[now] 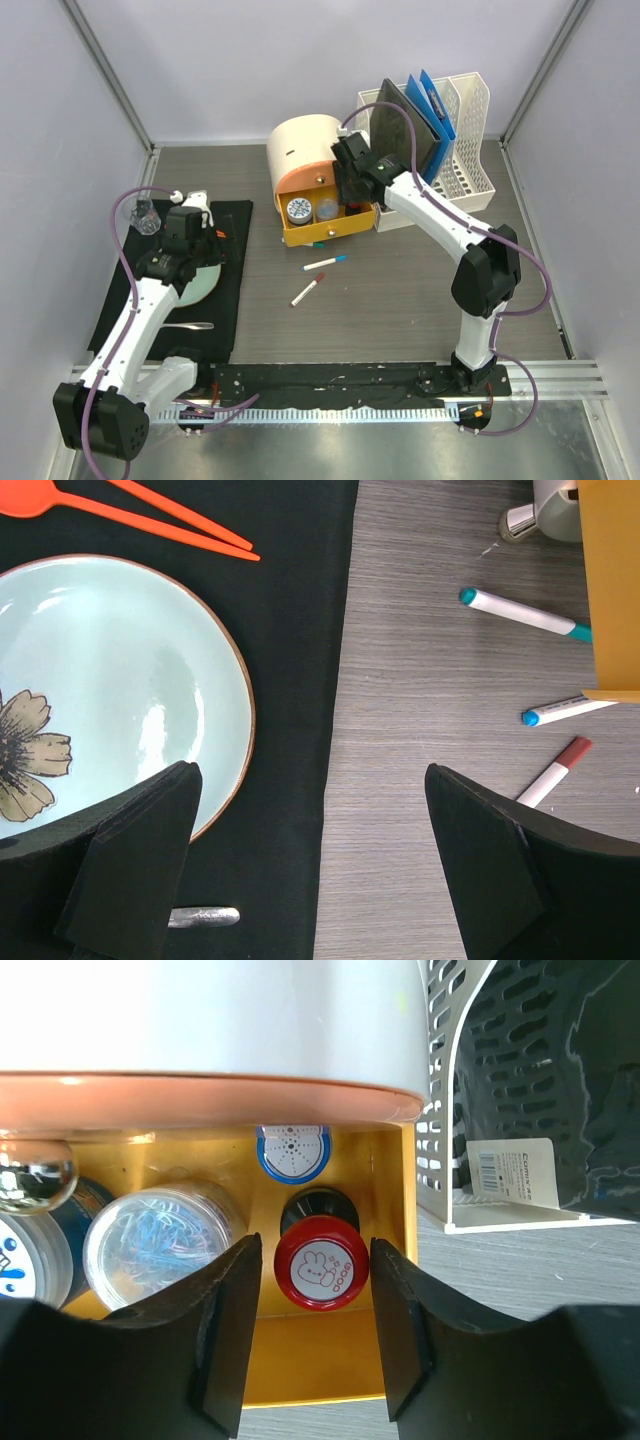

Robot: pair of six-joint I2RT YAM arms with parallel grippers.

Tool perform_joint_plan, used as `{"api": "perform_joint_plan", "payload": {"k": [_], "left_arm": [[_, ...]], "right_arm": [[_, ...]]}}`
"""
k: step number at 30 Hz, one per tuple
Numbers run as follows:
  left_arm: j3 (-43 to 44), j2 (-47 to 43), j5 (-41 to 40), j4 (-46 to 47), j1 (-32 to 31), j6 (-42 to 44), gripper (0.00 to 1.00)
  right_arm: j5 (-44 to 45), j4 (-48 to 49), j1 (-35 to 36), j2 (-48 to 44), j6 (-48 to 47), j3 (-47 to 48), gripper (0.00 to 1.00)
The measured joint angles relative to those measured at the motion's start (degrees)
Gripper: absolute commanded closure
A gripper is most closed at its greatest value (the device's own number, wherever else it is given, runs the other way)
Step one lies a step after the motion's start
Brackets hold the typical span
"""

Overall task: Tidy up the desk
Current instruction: Place the stationery in the drawer.

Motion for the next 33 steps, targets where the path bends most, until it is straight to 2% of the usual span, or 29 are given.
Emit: {"api": "perform_joint_plan", "payload": {"k": [11, 14, 21, 26, 29, 33], "left_arm": [[0.0, 0.0, 0.0, 0.0, 0.0, 0.0, 0.0], [0.0, 0.0, 0.0, 0.0, 0.0, 0.0, 0.0], [0.0, 0.0, 0.0, 0.0, 0.0, 0.0, 0.0], [0.0, -0.9, 0.0, 0.1, 0.0, 0.0, 0.0], [0.0, -2.1, 0.1, 0.9, 0.0, -0.1, 0.0], [0.0, -2.8, 1.2, 3.9, 0.0, -1.4, 0.0]], "right_arm": [[0.0, -0.3, 0.0, -0.1, 0.2, 0.3, 0.41], [0.0, -0.5, 0.0, -0.9, 0.2, 0.3, 0.36], [-1.1, 0.5, 0.4, -8.1, 0.3, -0.5, 0.36], [-5.4, 6.1, 1.0, -20.2, 2.4, -9.4, 0.38], [-8.9, 11.4, 1.6, -27.9, 5.0, -19.0, 0.39], [-12.2, 17.2, 2.3, -33.4, 8.2, -30.3, 0.39]]}}
